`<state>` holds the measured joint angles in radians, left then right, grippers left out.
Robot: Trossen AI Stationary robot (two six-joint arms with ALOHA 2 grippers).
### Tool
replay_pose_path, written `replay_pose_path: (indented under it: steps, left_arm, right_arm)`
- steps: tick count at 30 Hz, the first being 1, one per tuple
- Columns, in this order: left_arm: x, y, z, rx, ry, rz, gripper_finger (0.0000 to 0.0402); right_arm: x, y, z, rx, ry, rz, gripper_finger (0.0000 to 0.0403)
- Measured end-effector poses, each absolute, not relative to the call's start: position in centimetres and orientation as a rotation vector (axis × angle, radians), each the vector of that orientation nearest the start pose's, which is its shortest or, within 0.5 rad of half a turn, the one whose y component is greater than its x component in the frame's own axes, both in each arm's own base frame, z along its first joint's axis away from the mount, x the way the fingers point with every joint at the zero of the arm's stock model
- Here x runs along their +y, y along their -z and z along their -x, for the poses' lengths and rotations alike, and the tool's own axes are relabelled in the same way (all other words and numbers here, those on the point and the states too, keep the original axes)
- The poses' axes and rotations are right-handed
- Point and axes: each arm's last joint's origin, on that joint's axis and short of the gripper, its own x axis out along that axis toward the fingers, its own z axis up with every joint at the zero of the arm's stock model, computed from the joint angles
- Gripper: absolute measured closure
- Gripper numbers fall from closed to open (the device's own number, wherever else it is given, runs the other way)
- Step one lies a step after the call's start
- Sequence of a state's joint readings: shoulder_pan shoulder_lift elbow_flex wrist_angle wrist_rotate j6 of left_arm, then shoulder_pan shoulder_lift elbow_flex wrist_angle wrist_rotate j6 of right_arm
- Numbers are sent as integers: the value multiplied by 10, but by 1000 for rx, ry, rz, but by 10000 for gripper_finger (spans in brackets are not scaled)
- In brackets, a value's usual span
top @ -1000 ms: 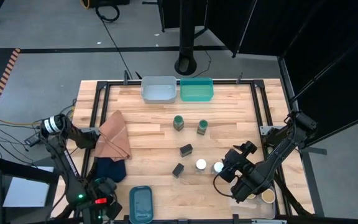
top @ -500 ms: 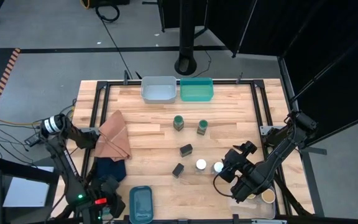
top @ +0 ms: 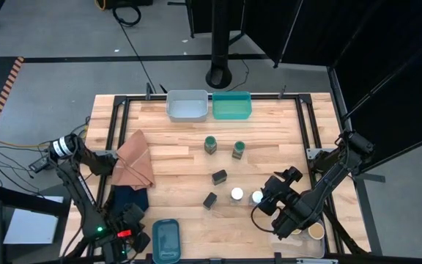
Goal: Sort spices by type
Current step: Put the orange spice pack into the green bin
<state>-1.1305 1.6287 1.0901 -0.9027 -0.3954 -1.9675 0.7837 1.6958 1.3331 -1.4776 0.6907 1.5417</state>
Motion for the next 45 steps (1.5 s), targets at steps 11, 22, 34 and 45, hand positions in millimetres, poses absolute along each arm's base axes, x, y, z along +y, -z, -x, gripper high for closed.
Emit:
replay_pose_path:
  steps: [11, 22, 34, 45]
  left_arm:
    - [-264, -191, -134, 1143, -529, 741, 402]
    - [-266, -198, -133, 1221, -485, 806, 402]
    - [-269, -199, -128, 1340, -470, 826, 402]
    - [-270, -209, -121, 1401, -516, 840, 402]
  right_arm:
    - [182, -248, -212, 918, 843, -61, 29]
    - [182, -248, -212, 919, 844, -59, 29]
    - [182, -248, -212, 919, 844, -59, 29]
    - [182, -248, -213, 918, 843, -61, 29]
